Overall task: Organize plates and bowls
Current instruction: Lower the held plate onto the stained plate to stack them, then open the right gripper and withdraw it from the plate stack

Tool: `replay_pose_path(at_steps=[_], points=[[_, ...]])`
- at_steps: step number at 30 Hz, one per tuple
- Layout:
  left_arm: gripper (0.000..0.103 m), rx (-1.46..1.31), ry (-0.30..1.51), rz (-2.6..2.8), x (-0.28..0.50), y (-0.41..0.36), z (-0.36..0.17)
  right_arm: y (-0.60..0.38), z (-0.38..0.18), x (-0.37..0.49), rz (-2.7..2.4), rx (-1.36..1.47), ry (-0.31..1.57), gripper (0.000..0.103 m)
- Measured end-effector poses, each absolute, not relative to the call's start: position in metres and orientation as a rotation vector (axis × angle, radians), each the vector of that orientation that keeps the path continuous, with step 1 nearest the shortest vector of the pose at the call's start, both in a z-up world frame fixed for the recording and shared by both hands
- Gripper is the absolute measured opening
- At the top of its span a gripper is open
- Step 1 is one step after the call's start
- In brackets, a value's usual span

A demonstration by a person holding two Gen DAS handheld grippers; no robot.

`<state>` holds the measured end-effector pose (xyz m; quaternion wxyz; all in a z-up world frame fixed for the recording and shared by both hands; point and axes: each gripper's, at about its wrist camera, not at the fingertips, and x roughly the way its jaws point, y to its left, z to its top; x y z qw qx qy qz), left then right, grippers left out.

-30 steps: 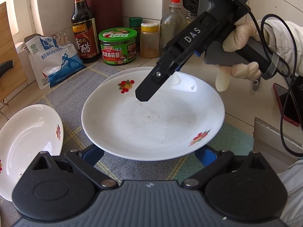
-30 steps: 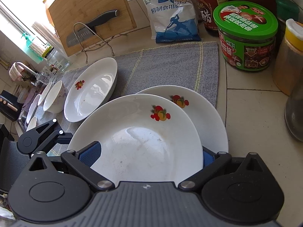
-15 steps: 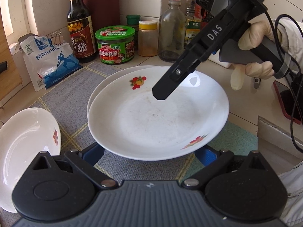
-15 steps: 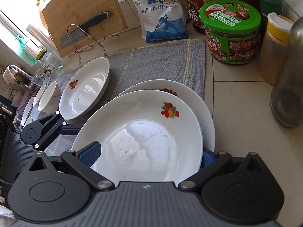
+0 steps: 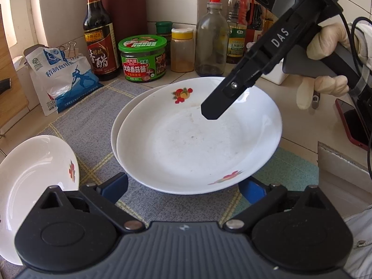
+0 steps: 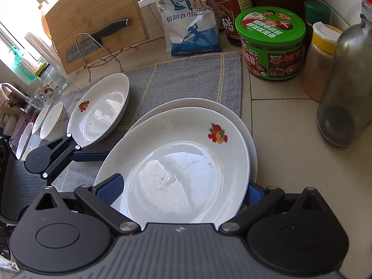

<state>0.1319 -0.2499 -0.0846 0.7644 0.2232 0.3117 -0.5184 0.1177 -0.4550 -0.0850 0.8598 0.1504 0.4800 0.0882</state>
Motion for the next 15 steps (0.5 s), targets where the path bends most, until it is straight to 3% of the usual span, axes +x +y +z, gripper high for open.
replay_pose_path(at_steps=[15], points=[[0.101,0.421,0.668,-1.08,0.125,-0.219,-0.077,-0.434,-0.083,0.099,0.021,0.207,1.033,0.103]])
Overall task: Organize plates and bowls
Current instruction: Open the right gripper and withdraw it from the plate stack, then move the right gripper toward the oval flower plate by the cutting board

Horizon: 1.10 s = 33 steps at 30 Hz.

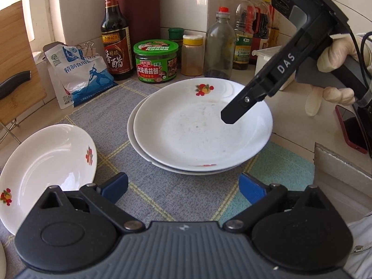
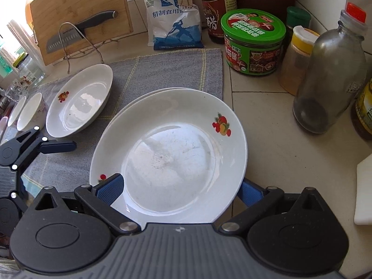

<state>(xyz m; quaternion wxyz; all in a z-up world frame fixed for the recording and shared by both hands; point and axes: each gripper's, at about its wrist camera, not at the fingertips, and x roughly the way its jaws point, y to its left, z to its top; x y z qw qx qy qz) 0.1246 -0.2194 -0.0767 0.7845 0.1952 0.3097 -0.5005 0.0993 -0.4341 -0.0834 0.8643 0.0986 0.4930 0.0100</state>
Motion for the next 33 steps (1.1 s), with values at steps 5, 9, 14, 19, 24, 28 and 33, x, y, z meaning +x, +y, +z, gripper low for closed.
replay_pose_path(at_steps=[5,9,14,19,24,28,33], points=[[0.101,0.394,0.656,-1.045,0.114,-0.202,-0.073,-0.421,-0.078,0.087,0.0,0.164,1.001,0.103],[0.101,0.341,0.659,-0.977,0.109,-0.186,-0.069,-0.404,-0.065,0.076,-0.021,0.138,0.92,0.103],[0.101,0.27,0.676,-0.839,0.108,-0.161,-0.068,-0.376,-0.054,0.066,-0.026,0.126,0.828,0.103],[0.101,0.194,0.738,-0.692,0.113,-0.14,-0.077,-0.352,-0.054,0.074,0.006,0.101,0.781,0.103],[0.101,0.179,0.754,-0.572,0.108,-0.13,-0.078,-0.335,-0.056,0.09,0.092,-0.005,0.774,0.103],[0.101,0.162,0.768,-0.468,0.103,-0.123,-0.075,-0.329,-0.055,0.102,0.191,-0.05,0.765,0.103],[0.101,0.195,0.769,-0.374,0.102,-0.124,-0.075,-0.321,-0.057,0.116,0.287,-0.081,0.769,0.103]])
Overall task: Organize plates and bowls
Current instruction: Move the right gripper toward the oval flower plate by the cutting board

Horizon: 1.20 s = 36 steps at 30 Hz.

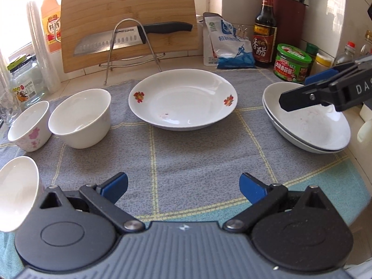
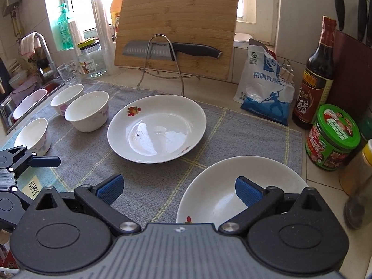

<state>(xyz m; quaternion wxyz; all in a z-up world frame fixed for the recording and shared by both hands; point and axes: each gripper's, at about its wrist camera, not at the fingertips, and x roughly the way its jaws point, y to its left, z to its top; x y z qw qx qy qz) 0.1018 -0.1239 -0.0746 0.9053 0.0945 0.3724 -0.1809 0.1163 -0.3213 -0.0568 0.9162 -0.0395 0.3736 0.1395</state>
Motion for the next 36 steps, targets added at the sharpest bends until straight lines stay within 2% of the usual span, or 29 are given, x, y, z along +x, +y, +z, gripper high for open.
replay_pose_path(at_steps=[20,36], points=[[0.103,0.183,0.794,-0.441,0.182,-0.141,-0.117,-0.317,-0.067,0.153,0.264,-0.08,0.868,0.103],[0.103,0.185,0.749,-0.476,0.201,-0.144,-0.12,-0.305,-0.077,0.242,0.414,-0.111,0.991,0.103]])
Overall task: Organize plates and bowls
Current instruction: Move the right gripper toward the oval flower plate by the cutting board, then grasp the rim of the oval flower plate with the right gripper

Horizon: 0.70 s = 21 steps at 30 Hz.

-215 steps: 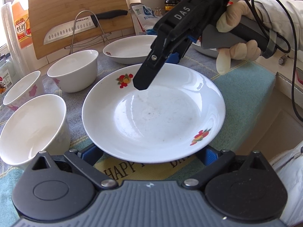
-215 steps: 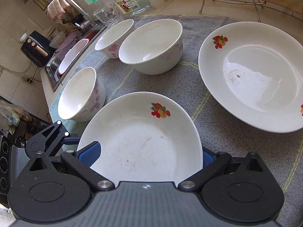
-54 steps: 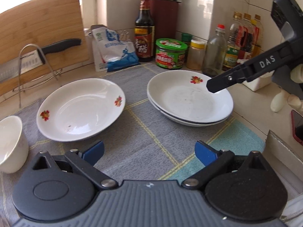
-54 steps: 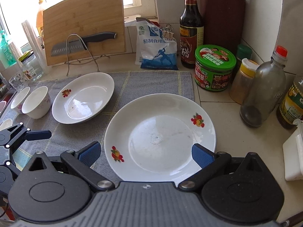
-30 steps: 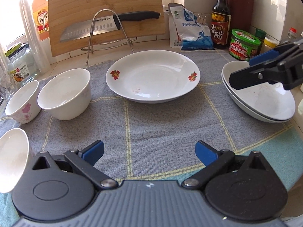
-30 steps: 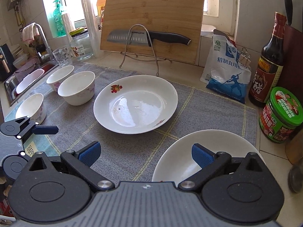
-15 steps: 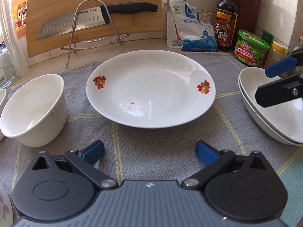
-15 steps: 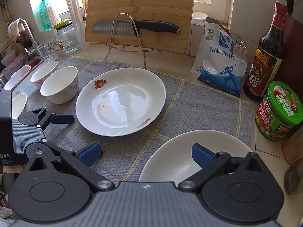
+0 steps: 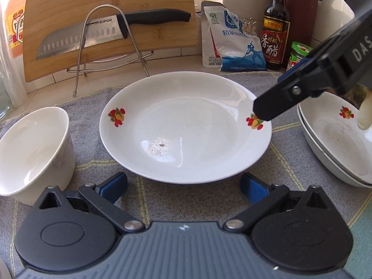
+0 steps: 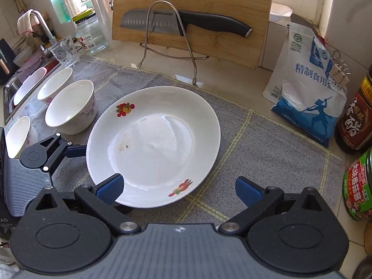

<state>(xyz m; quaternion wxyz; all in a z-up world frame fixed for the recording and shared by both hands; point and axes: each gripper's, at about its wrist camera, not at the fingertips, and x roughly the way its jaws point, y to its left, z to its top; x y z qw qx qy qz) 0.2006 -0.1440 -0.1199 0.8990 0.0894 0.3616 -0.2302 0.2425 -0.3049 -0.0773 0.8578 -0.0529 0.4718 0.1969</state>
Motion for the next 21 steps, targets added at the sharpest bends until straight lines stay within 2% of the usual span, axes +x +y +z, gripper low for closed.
replay_pose_path(at_steps=[12,21], points=[[0.103,0.169,0.733,-0.45,0.205,-0.146,-0.122,-0.292,-0.102,0.306,0.553,-0.138,1.128,0.103],[0.103,0.168,0.72,-0.458,0.204,-0.145,-0.122,-0.29,-0.11,0.336,0.657,-0.065,1.155,0.103]])
